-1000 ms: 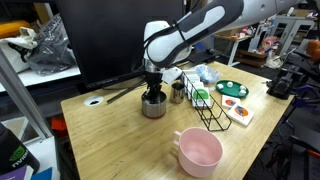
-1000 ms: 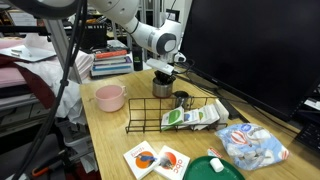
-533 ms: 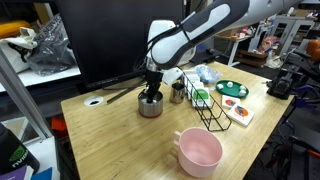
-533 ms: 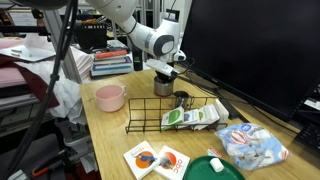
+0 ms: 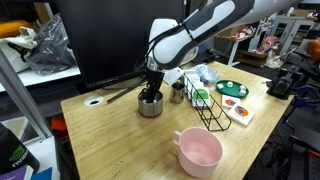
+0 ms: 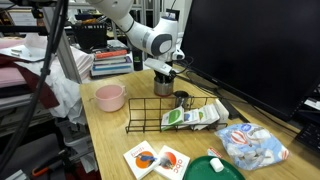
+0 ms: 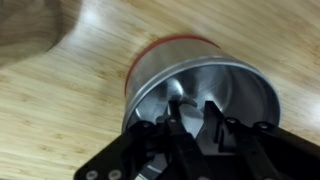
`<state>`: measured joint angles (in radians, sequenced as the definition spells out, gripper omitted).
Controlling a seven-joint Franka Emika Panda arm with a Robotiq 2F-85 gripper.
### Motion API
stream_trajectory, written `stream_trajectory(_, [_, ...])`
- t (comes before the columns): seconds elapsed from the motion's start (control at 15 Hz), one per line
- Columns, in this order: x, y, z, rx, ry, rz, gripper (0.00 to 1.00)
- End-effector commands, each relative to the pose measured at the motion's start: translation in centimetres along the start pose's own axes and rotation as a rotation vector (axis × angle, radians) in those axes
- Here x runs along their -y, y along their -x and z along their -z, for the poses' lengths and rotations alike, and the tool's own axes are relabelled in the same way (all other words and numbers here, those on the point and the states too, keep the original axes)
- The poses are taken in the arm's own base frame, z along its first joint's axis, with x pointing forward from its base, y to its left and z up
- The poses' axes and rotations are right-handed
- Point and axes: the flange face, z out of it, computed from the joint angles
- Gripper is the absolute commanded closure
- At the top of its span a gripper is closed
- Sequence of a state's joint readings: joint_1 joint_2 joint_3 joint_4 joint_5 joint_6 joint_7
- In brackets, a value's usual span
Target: Pick the object in the silver bowl and put it in the pink cup
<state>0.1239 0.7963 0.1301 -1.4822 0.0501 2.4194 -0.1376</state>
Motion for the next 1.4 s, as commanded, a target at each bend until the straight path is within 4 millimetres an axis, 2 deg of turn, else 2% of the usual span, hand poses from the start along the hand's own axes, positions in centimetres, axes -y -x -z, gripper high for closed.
stream_trajectory(0.0, [0.1, -0.1, 0.0, 0.000, 0.000, 0.000, 0.67])
stream_trajectory(0.33, [0.1, -0.1, 0.0, 0.000, 0.000, 0.000, 0.67])
stream_trajectory(0.4, [0.1, -0.1, 0.0, 0.000, 0.000, 0.000, 0.42])
stream_trajectory(0.53, [0.3, 0.0, 0.5, -0.003, 0.011, 0.005, 0.34])
stream_trajectory(0.87, [0.7, -0.2, 1.2, -0.019, 0.029, 0.019, 0.01])
stream_trajectory(1.33, [0.5, -0.9, 0.8, -0.004, 0.038, 0.055, 0.00])
